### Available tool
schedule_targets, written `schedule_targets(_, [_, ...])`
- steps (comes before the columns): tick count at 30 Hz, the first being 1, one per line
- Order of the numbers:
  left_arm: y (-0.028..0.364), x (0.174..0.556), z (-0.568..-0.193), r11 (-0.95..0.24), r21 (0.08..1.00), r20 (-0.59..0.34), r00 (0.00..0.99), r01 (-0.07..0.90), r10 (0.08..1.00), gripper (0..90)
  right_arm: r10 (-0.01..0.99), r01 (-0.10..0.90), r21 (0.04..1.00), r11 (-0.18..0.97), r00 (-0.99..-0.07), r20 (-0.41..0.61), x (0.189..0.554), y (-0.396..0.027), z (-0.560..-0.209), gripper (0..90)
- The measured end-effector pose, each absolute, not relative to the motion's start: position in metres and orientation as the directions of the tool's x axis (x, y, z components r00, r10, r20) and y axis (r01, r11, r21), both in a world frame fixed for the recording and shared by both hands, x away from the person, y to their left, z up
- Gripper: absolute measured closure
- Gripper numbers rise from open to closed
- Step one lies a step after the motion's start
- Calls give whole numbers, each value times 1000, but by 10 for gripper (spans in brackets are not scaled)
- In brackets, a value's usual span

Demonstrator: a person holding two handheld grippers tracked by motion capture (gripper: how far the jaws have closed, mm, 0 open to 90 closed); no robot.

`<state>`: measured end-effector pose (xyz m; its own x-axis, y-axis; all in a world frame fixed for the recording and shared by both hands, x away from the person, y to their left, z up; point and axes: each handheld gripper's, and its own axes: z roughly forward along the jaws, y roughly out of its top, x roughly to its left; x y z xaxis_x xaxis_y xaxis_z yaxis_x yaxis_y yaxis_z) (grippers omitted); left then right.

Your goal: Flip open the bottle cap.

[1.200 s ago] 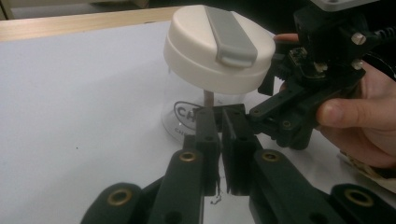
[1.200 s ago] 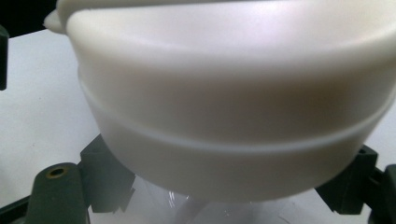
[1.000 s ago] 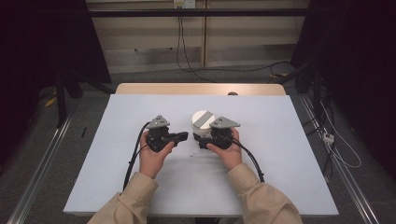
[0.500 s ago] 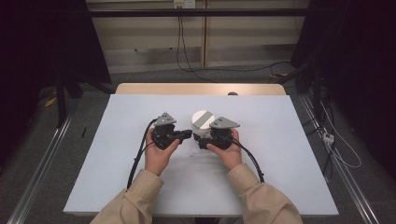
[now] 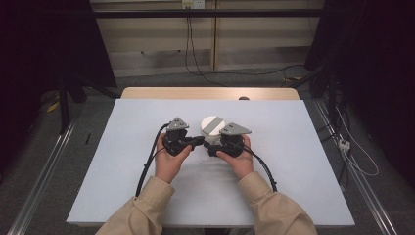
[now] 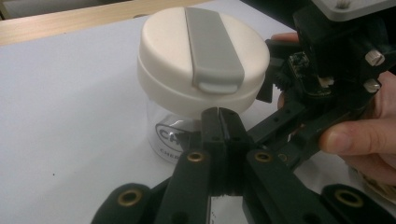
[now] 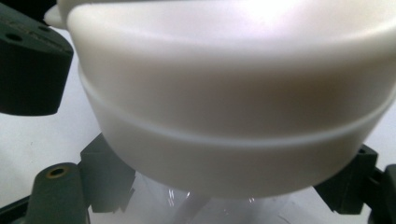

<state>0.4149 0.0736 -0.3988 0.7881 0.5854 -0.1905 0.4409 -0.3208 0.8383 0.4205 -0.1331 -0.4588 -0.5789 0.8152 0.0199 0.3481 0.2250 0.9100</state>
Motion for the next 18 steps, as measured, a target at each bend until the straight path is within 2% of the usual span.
schedule_targets(18, [70, 416, -394, -302, 846, -192, 779, 439, 596, 900, 815, 347, 910, 227, -579, 18, 420, -133, -459, 184])
